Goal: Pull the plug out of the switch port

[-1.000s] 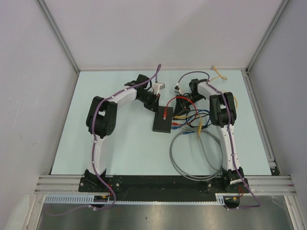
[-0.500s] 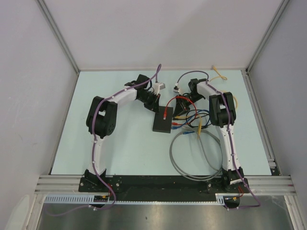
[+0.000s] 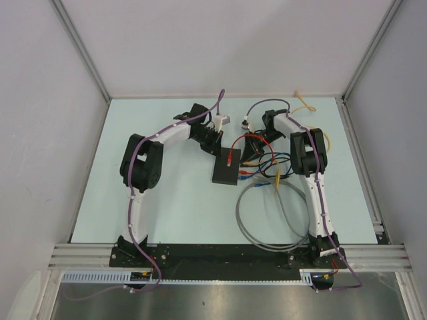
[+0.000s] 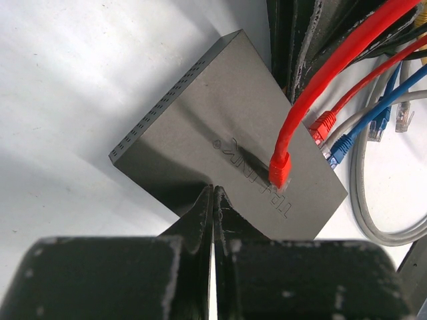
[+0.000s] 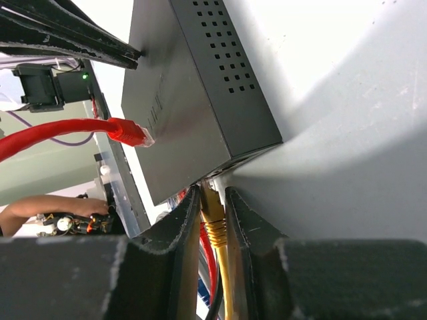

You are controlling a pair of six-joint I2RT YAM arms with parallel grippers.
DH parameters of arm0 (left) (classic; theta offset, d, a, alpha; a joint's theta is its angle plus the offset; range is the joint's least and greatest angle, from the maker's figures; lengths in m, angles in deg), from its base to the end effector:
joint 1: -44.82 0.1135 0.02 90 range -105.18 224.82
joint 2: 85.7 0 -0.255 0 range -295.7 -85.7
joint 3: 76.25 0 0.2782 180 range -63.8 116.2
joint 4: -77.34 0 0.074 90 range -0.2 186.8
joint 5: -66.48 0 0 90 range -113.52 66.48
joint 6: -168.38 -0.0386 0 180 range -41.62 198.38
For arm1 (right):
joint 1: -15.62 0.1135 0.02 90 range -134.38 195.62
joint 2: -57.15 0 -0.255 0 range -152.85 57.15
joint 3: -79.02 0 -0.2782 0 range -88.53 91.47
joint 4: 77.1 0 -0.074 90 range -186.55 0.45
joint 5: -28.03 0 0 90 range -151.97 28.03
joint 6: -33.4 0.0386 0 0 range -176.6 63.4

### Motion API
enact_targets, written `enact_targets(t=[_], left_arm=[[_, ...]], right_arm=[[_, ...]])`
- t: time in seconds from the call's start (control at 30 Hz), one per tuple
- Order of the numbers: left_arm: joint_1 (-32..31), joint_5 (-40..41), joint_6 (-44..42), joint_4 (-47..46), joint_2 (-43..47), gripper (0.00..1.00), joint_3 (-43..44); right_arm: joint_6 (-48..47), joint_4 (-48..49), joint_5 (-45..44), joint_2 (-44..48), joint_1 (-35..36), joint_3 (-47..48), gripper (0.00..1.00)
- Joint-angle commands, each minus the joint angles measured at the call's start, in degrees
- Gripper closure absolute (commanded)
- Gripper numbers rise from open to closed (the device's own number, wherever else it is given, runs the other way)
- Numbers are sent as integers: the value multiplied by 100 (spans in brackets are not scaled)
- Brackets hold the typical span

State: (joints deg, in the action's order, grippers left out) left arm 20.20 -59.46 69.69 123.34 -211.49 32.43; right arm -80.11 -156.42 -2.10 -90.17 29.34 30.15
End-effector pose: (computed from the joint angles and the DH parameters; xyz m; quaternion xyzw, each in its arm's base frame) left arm 0.4293 -0.2217 0.1446 0.3339 0.8658 -0.3278 0.1775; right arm 0.4709 0.1493 0.0807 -0.2536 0.8280 0.5002 0.0010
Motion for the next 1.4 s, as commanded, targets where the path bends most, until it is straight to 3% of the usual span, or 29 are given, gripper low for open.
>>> enact_targets(t=[0.0, 0.37, 0.47, 0.67, 0.83, 1.07, 1.37], left_arm=[[-78, 580, -335, 135, -173, 100, -148], [-104, 685, -423, 127, -173, 100, -227], [-104, 659, -414, 109, -182, 100, -227], [-60, 650, -379, 65, -191, 100, -218], [-34, 641, -379, 74, -182, 100, -262], [-51, 606, -397, 65, -208, 100, -218], [-130, 633, -406, 56, -182, 100, -236]], right_arm=[[-496, 140, -591, -332, 26, -19, 100], [-207, -230, -872, -947, -53, 1350, 100], [-171, -265, -1048, -886, -62, 1308, 100], [-435, -327, -1136, -604, -97, 368, 100], [-251, -231, -1224, -859, -185, 1139, 100], [-453, -344, -1303, -710, -115, 649, 100], [-356, -203, -1409, -754, -168, 1001, 100]])
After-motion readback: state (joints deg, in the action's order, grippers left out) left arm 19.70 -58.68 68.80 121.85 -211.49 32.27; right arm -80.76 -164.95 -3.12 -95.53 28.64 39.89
